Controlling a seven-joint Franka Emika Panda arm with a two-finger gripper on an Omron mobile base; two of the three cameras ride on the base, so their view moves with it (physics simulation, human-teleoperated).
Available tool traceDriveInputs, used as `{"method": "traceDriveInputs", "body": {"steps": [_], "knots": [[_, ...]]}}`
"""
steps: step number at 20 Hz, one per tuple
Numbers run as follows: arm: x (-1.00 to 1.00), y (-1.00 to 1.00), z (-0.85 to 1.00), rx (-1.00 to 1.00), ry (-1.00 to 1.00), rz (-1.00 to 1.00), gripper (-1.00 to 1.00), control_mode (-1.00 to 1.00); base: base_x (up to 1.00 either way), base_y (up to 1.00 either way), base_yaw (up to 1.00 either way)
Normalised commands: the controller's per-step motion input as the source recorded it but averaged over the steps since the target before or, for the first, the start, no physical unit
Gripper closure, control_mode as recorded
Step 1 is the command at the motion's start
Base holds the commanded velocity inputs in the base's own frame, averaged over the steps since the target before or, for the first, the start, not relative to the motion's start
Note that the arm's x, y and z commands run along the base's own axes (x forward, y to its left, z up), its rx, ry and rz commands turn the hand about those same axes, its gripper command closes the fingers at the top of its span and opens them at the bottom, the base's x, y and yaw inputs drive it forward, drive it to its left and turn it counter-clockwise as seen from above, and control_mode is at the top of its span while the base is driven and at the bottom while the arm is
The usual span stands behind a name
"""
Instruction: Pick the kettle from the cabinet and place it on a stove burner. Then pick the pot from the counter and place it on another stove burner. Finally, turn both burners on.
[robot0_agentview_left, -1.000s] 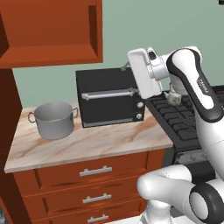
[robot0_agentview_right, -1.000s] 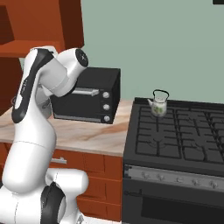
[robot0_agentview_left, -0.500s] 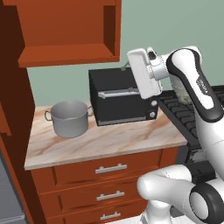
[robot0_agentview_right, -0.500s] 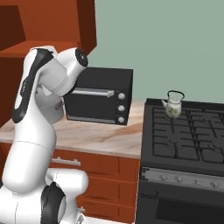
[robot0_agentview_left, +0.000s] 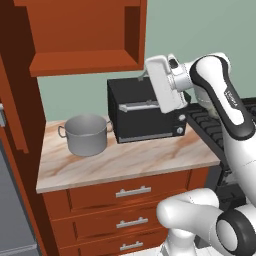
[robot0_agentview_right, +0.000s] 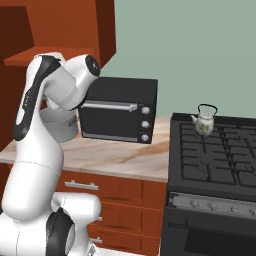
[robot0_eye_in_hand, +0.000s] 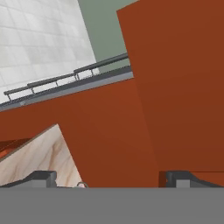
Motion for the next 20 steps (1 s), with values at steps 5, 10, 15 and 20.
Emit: {"method": "traceDriveInputs", "body": {"steps": [5, 10, 15, 20], "knots": [[0.0, 0.04, 0.0, -0.01, 0.0, 0.0, -1.0, -1.0, 0.03, 0.07, 0.0], [0.0, 0.06, -0.05, -0.01, 0.0, 0.0, -1.0, -1.0, 0.0, 0.0, 0.0], [0.0, 0.11, -0.03, 0.0, 0.0, 0.0, -1.0, -1.0, 0.0, 0.0, 0.0], [0.03, 0.18, -0.15, -0.03, 0.0, 0.0, -1.0, -1.0, 0.0, 0.0, 0.0]]}}
